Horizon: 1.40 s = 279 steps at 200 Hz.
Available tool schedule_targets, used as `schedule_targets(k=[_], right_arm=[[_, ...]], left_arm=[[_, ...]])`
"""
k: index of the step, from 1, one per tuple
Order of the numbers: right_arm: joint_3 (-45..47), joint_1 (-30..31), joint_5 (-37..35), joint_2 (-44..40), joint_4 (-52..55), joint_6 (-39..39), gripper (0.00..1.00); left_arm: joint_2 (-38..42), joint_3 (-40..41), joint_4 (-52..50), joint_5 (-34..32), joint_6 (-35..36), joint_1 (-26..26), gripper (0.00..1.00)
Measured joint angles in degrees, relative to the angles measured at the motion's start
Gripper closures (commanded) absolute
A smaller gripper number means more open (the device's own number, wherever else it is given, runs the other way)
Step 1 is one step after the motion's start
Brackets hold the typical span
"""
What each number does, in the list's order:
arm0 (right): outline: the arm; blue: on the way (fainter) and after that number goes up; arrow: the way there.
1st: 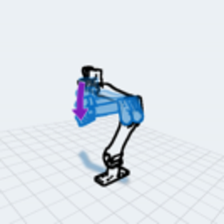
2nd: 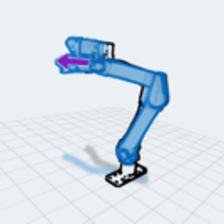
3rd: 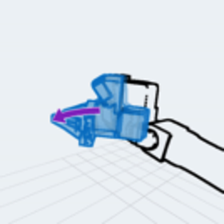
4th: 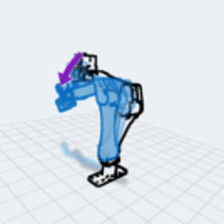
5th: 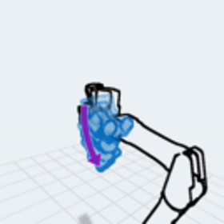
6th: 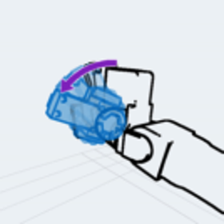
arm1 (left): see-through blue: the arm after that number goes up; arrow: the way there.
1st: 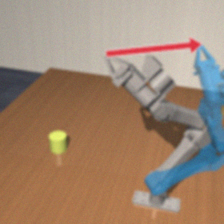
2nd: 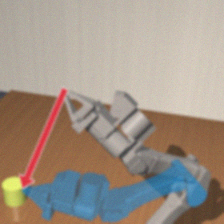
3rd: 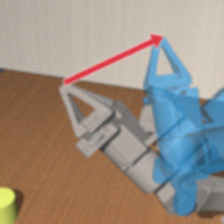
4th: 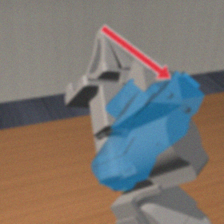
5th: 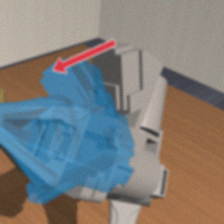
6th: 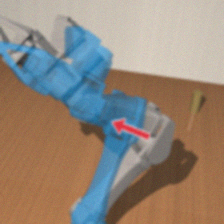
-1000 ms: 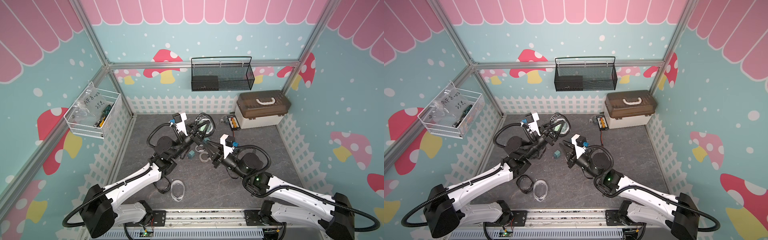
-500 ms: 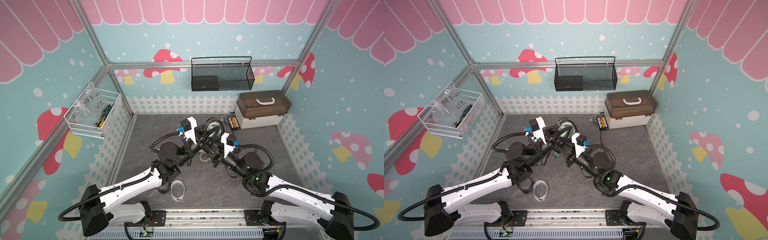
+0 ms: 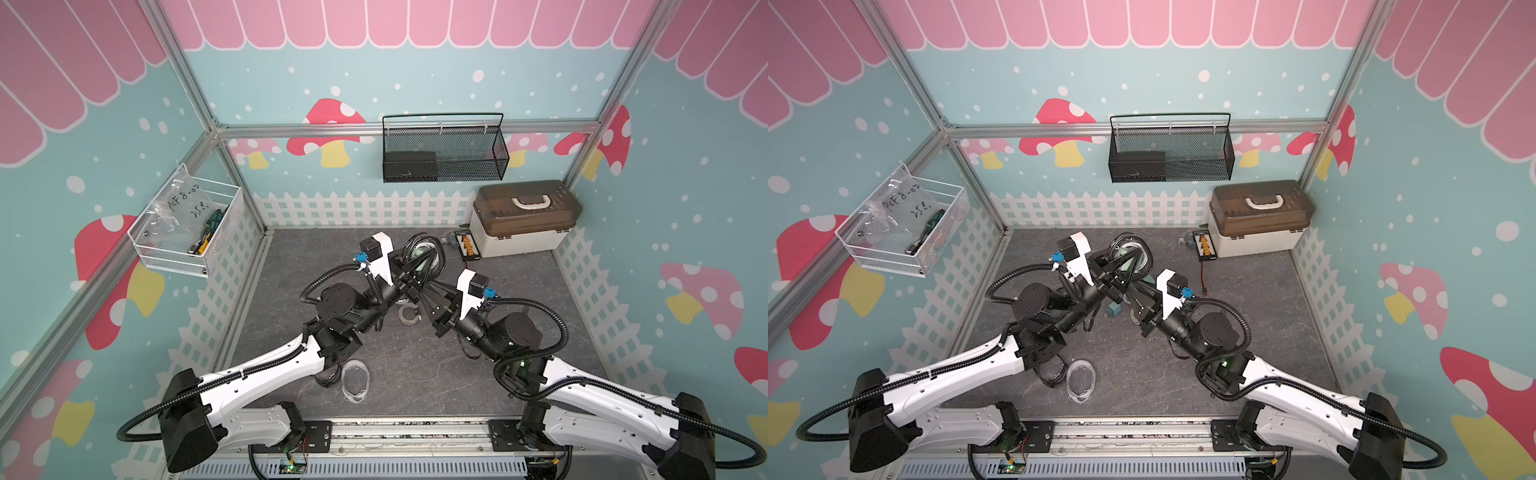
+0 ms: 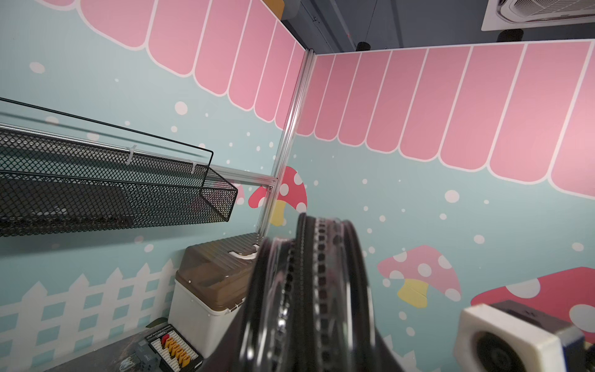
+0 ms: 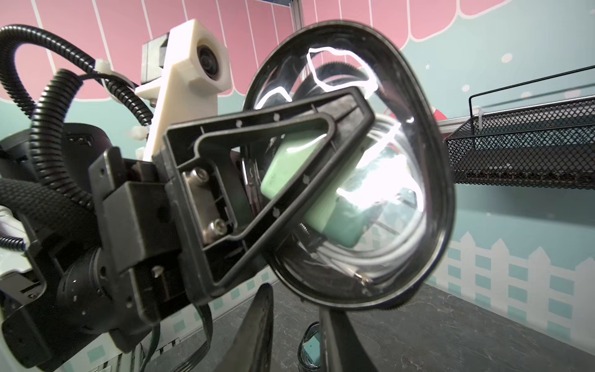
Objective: Pack away charging kits
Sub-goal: Zip the zipper on the storage bag.
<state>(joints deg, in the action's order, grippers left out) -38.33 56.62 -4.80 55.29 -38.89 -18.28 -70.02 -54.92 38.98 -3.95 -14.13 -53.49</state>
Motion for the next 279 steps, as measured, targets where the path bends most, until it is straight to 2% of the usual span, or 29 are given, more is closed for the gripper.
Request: schedule_targets(k=[28, 94, 115, 139, 155, 206, 279], right_arm=[[-0.1, 0.0, -1.4, 1.4, -0.1, 0.0, 0.74], [-2.3, 0.0, -1.0, 2.9, 0.1, -0.5, 0.87], [-2.4, 0.0, -0.6, 2.9, 0.1, -0.4, 0.87], [-2.4, 0.0, -0.5, 2.9, 0.1, -0.7, 0.79], [-2.6, 0.0, -0.7, 3.0, 0.2, -0.6, 0.78], [-3.1, 0.0, -2.2, 3.5, 0.4, -1.0, 1.00], [-1.8, 0.2, -5.6, 2.3, 1.2, -0.8, 1.00]], left_arm=[[-0.1, 0.0, -0.1, 0.0, 0.0, 0.0, 1.00], [-0.6, -0.5, 0.1, -0.6, 0.0, 0.0, 1.00], [-0.7, -0.5, 0.3, -0.6, -0.2, 0.0, 1.00], [-1.0, -0.5, 0.7, -0.7, -0.6, 0.0, 1.00], [-1.1, -0.5, 0.9, -0.8, -0.6, 0.0, 1.00], [-1.4, -0.5, 1.7, -1.0, -0.7, 0.0, 1.00], [-1.2, 0.5, 1.9, -1.8, -1.7, 0.4, 1.00]])
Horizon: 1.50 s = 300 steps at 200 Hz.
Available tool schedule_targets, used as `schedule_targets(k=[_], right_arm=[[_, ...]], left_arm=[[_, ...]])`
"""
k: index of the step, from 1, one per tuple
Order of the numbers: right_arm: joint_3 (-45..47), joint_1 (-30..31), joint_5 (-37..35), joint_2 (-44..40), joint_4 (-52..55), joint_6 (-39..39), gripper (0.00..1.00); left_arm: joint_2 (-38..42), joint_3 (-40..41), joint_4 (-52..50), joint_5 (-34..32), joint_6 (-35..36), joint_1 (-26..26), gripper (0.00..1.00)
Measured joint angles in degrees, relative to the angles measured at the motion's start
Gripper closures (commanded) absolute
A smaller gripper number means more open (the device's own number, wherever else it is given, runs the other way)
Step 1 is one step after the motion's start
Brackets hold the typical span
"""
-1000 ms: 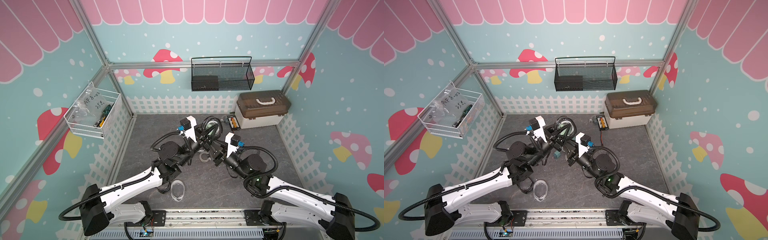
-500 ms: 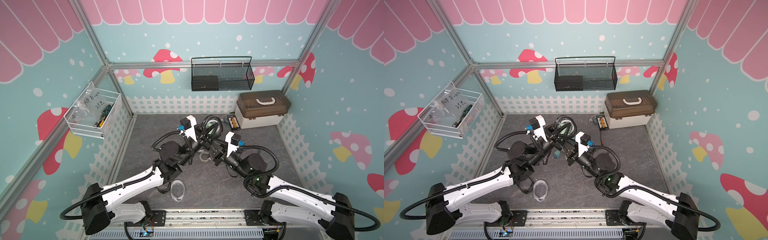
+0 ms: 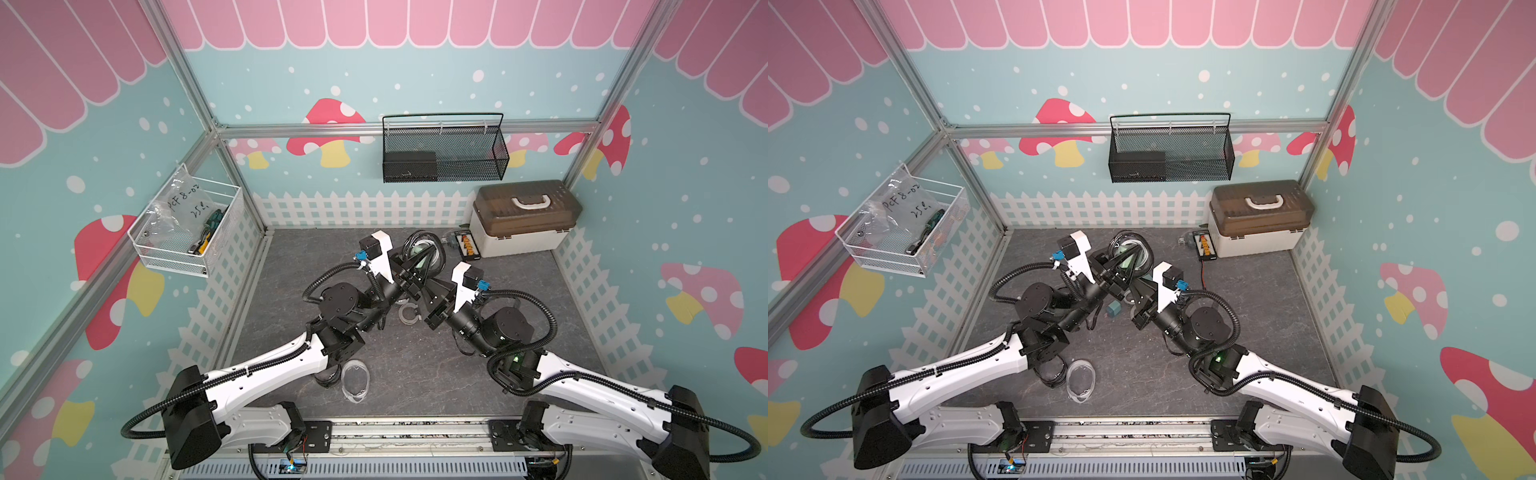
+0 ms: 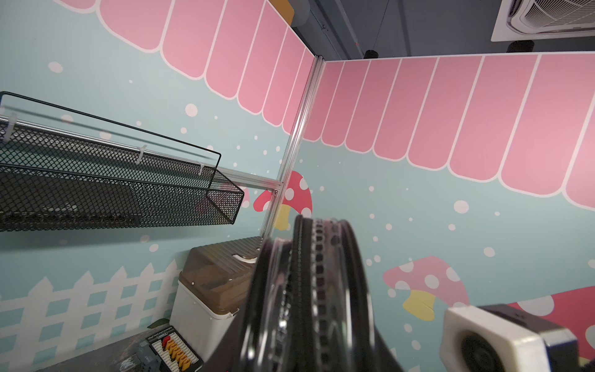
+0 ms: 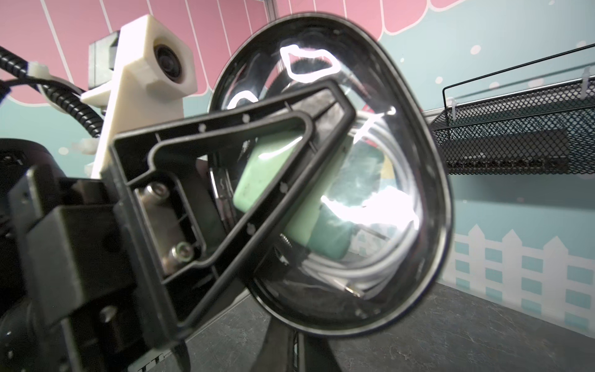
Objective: Pack away charging kits
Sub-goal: Zip the zipper on the storage bag.
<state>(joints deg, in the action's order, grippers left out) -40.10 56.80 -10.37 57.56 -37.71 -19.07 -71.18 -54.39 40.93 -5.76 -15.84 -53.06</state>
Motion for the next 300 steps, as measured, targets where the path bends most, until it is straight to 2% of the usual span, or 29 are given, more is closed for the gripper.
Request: schedule_targets(k=[86, 167, 228, 258, 300], right_arm=[[2.6, 0.3, -5.5, -1.9, 1.2, 3.9, 1.00], [2.5, 0.7, -6.4, -3.7, 4.0, 10.7, 1.00], [-0.7, 0.7, -5.8, -3.8, 8.2, 17.1, 1.00], [-3.1, -1.6, -10.2, -4.5, 8.1, 18.4, 1.00], [-6.1, -1.6, -8.5, -7.4, 9.9, 18.7, 1.00]], left_arm=[[4.9, 4.3, -1.1, 2.9, -5.0, 3.6, 1.00], [8.2, 7.2, -2.1, 7.7, -8.1, 4.7, 1.00], [11.8, 7.2, -6.7, 12.3, -9.7, 5.8, 1.00], [15.3, 9.3, -8.5, 15.4, -10.8, 6.1, 1.00], [16.9, 11.9, -9.1, 18.4, -11.2, 6.1, 1.00]])
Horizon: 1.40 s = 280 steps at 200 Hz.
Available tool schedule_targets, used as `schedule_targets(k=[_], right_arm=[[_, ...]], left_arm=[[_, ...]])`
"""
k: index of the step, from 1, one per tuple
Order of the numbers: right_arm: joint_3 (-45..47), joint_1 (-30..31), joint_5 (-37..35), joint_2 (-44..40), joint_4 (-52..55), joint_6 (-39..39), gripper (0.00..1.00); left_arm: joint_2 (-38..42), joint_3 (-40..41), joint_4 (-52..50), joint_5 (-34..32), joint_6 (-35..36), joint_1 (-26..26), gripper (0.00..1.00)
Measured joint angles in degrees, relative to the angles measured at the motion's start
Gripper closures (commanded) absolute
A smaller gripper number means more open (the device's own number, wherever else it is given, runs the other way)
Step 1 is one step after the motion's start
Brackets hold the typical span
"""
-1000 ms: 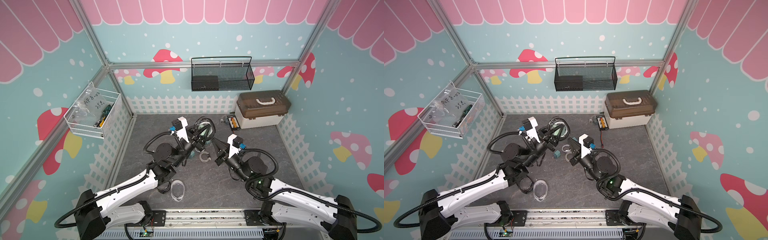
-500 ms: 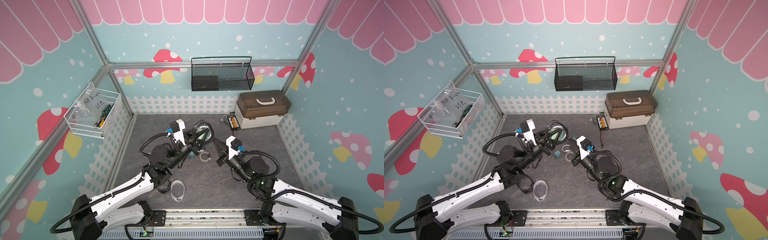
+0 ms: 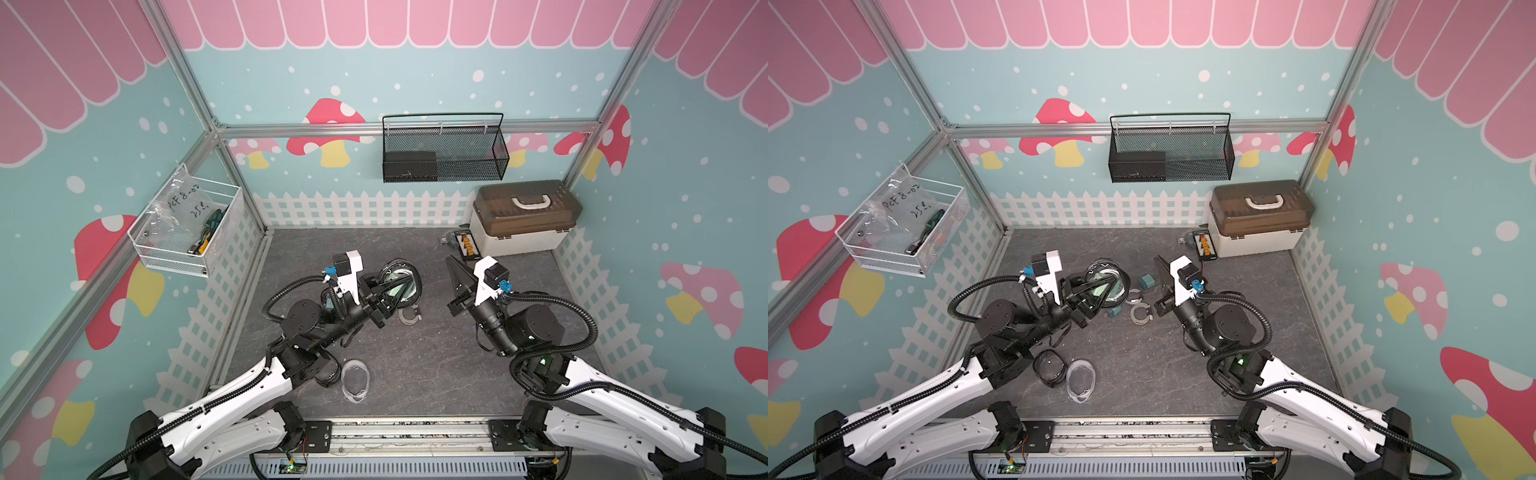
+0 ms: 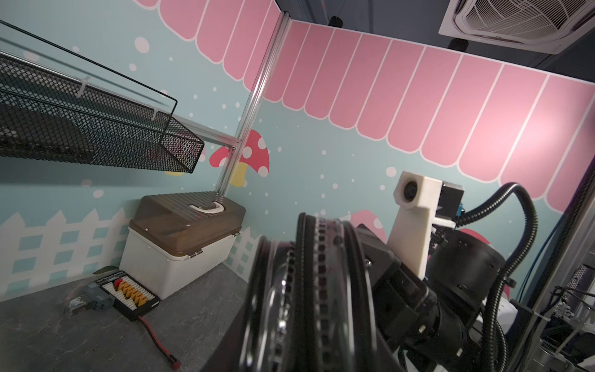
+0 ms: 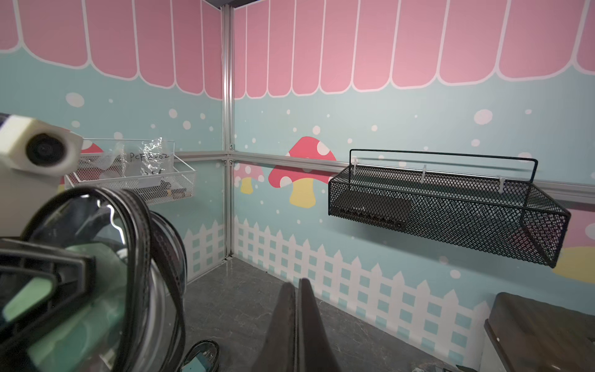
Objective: Pack away charging kits
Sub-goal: Zip the zipper on the storage bag.
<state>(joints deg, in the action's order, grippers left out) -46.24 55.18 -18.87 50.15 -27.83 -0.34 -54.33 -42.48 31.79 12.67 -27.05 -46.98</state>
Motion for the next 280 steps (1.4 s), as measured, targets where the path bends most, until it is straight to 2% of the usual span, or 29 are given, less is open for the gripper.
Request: schedule_targets(k=[15, 25, 50, 71, 95, 131, 180, 195, 223, 242, 280], right_arm=[[-1.2, 0.0, 1.9, -0.2, 1.0, -0.3, 1.00], [-1.3, 0.0, 3.0, -0.3, 1.5, -0.6, 0.88], [-0.1, 0.0, 6.2, -0.6, 3.0, -2.1, 0.49], [2.0, 0.0, 10.8, -1.6, 4.0, -4.1, 0.33], [3.4, 0.0, 16.1, -2.6, 4.8, -6.9, 0.23], [3.1, 0.0, 21.3, -1.5, 5.3, -9.4, 0.18], [3.0, 0.0, 23.3, -1.2, 5.8, -10.3, 0.11], [2.6, 0.0, 23.0, -1.1, 6.0, -10.5, 0.13], [1.7, -0.1, 22.3, -0.7, 5.9, -10.8, 0.27], [1.6, 0.0, 22.3, -0.7, 5.9, -10.7, 0.27], [1.6, 0.0, 22.6, -1.4, 6.0, -10.8, 0.17]], left_arm=[[0.4, 0.7, 0.0, 0.0, 0.0, 0.0, 1.00], [0.9, 0.9, -0.1, 0.1, 0.0, 0.0, 1.00], [1.8, 0.6, -0.2, 2.1, 0.5, 0.6, 1.00], [1.3, -1.6, -0.9, 4.4, 2.0, 1.0, 1.00], [0.0, -4.6, -1.7, 6.5, 4.0, 1.6, 1.00], [-3.0, -7.9, -1.7, 9.3, 6.1, 2.0, 1.00], [-6.7, -8.9, -4.1, 10.8, 8.0, 2.4, 1.00], [-7.6, -9.3, -4.1, 12.5, 8.0, 2.6, 1.00], [-7.6, -9.3, -3.8, 15.1, 8.1, 2.6, 1.00], [-7.2, -9.3, -3.6, 16.2, 8.3, 2.8, 1.00], [-5.4, -9.2, -3.0, 19.7, 9.1, 2.8, 1.00]])
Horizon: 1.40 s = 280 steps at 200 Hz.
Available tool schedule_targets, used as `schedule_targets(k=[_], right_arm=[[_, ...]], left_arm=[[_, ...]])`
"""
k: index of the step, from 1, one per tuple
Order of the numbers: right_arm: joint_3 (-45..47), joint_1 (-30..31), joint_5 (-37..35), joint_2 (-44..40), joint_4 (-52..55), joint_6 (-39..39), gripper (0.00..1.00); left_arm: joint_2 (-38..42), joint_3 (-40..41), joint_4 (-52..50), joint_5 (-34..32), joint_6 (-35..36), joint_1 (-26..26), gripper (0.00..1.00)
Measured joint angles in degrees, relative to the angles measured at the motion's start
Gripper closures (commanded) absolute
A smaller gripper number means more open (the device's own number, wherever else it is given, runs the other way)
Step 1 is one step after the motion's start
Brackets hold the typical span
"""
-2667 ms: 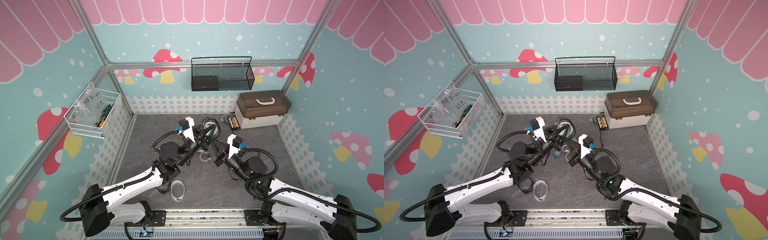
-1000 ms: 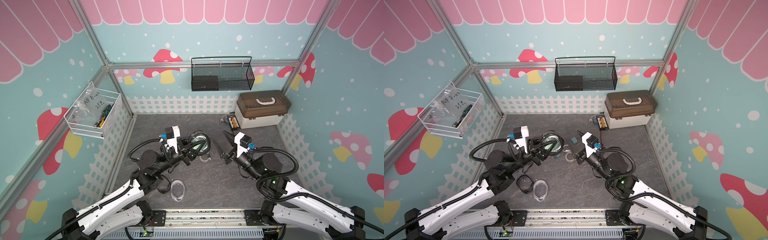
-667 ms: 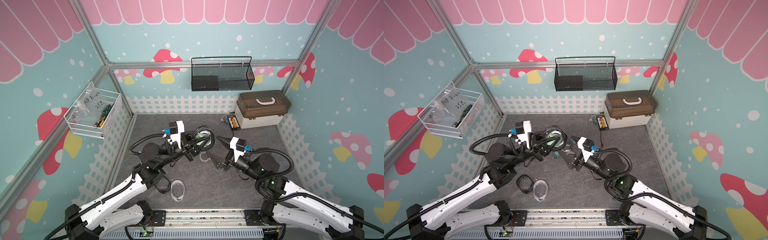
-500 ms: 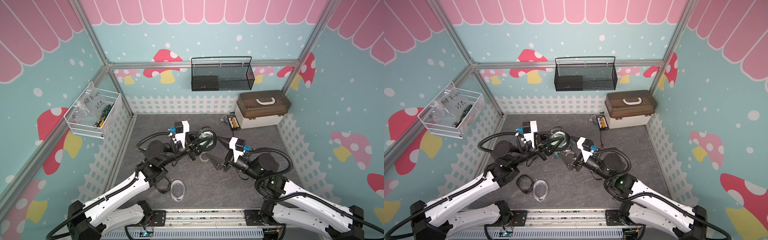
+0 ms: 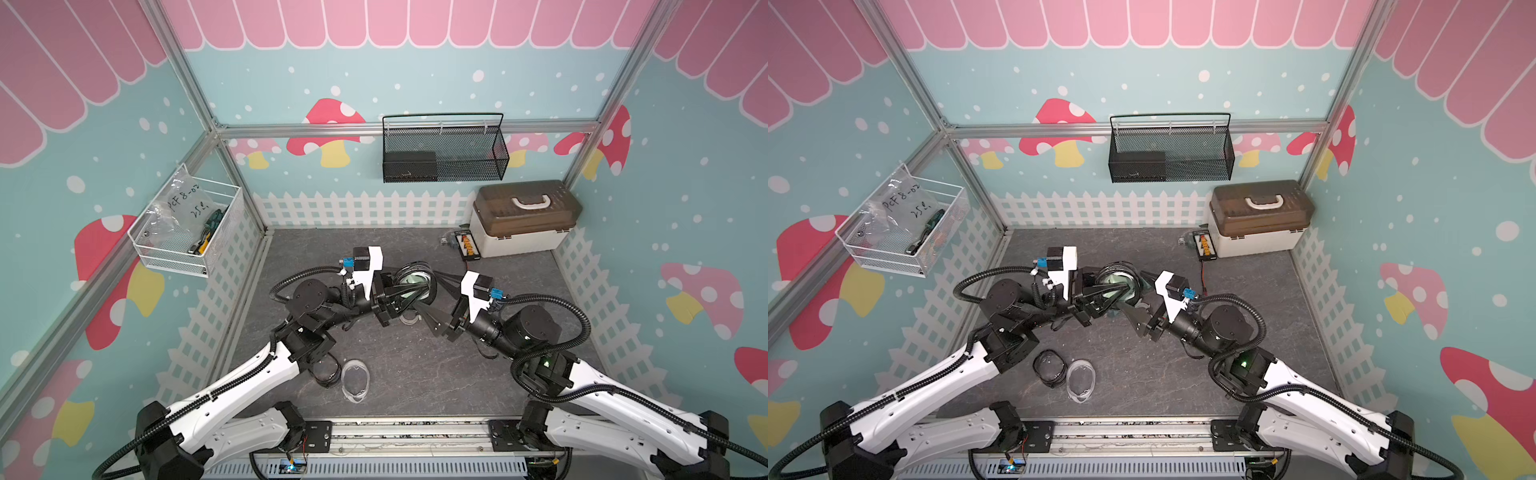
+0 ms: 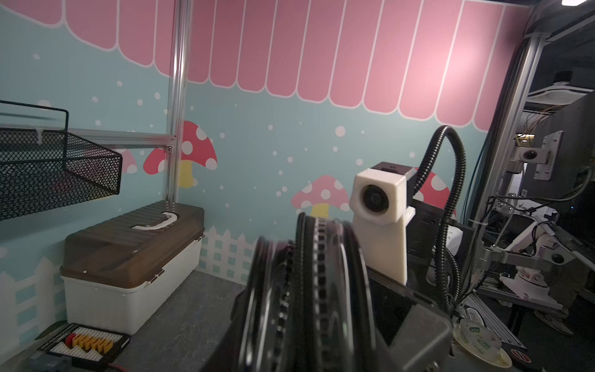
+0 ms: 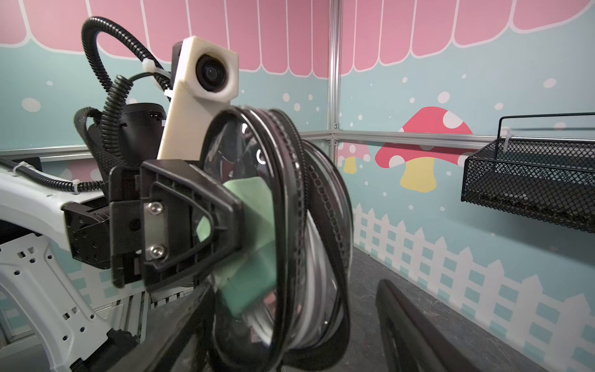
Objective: Pack away charging kits
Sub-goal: Zip the zipper on the storage bag.
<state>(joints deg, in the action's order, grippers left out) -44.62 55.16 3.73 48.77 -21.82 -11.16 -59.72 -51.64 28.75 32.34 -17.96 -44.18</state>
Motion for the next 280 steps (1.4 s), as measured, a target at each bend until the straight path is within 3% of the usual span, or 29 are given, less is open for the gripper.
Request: schedule_targets(k=[30, 53, 77, 118, 144, 167, 188, 202, 245, 280], right_arm=[[0.0, 0.0, 2.0, -1.1, 0.0, 0.2, 0.14], [0.0, 0.0, 4.9, -1.2, 0.0, 0.4, 0.22], [-0.3, 0.0, 8.4, -0.7, 0.0, 0.2, 0.41], [-1.8, -0.1, 12.3, 0.3, 0.0, 0.0, 0.84], [-2.1, 0.1, 14.8, 0.0, -0.2, -1.3, 1.00], [-2.3, 0.0, 14.6, 0.4, -0.7, -1.2, 1.00], [-2.6, -0.1, 14.1, 1.1, -0.9, -1.4, 1.00], [-3.1, -0.1, 13.9, 1.5, -0.9, -1.4, 1.00], [-4.4, -0.5, 13.8, 3.3, -0.9, -1.6, 1.00], [-4.8, -1.0, 13.6, 3.8, -0.6, -2.6, 1.00]], left_arm=[[0.5, 0.1, 1.3, 2.4, 0.2, 0.0, 1.00], [0.5, 0.1, 1.9, 4.2, 0.2, 0.0, 1.00], [0.5, 0.1, 2.4, 5.7, 0.2, 0.0, 1.00], [0.6, 0.1, 3.4, 6.5, 0.2, 0.2, 1.00], [1.4, 0.1, 4.5, 7.8, 0.2, 0.4, 1.00], [1.6, 0.1, 4.2, 7.5, 0.2, 0.3, 0.75], [1.6, 0.0, 4.1, 7.1, 0.2, 0.6, 0.62], [1.6, -0.1, 4.0, 6.7, 0.2, 0.6, 0.58], [1.2, -0.2, 3.7, 4.7, 0.0, 0.7, 0.60], [1.0, -0.4, 3.6, 4.1, -0.2, 0.9, 0.94]])
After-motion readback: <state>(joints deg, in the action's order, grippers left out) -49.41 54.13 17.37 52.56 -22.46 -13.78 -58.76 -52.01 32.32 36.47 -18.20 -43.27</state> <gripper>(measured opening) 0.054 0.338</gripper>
